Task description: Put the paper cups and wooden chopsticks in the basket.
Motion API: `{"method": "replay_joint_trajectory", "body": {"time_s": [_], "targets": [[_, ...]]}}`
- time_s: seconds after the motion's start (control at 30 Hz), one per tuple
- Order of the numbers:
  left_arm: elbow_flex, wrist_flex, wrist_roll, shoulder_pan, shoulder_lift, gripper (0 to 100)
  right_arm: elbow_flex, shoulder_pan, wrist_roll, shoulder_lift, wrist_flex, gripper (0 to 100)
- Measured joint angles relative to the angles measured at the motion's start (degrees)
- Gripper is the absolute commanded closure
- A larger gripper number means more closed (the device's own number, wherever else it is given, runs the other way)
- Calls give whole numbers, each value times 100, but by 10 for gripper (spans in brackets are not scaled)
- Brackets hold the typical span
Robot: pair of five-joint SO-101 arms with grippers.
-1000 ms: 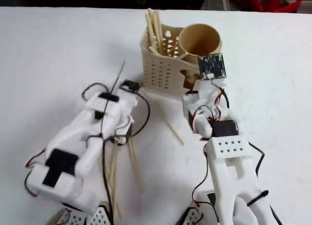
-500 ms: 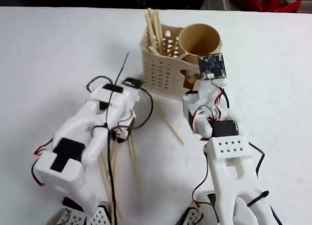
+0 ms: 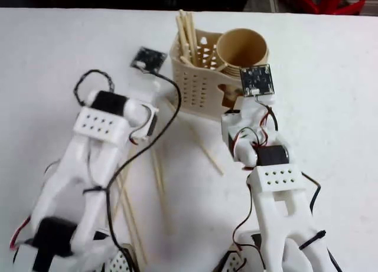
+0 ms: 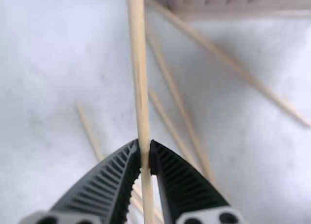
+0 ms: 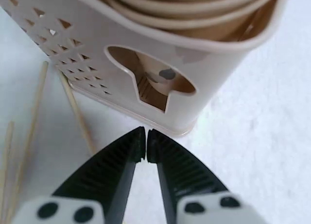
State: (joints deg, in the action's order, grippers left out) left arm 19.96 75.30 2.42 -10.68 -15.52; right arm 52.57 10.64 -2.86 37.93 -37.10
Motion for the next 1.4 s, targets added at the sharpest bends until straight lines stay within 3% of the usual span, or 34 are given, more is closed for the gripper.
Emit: {"method": "replay_joint_trajectory", "body": {"time_s": [0.23,0.47,0.7,0.93,1.03,1.17,1.3,1.4], "targets": [[-879,9,0,-9,-1081,978,0,0,0,0,0,978],[-2347,-114,9,-9,-1152,979,0,0,0,0,0,978],[-3314,-1248,-9,-211,-580,979,0,0,0,0,0,978],[-3393,-2884,-44,-677,299,978,0,0,0,0,0,978],[-3393,-3411,-422,-695,677,977,0,0,0,0,0,978],[-3393,-3824,-1002,-677,1204,959,0,0,0,0,0,978],[-3385,-3956,-1134,-686,1582,854,0,0,0,0,0,978],[-3385,-3956,-1187,-686,1644,836,0,0,0,0,0,978]]}}
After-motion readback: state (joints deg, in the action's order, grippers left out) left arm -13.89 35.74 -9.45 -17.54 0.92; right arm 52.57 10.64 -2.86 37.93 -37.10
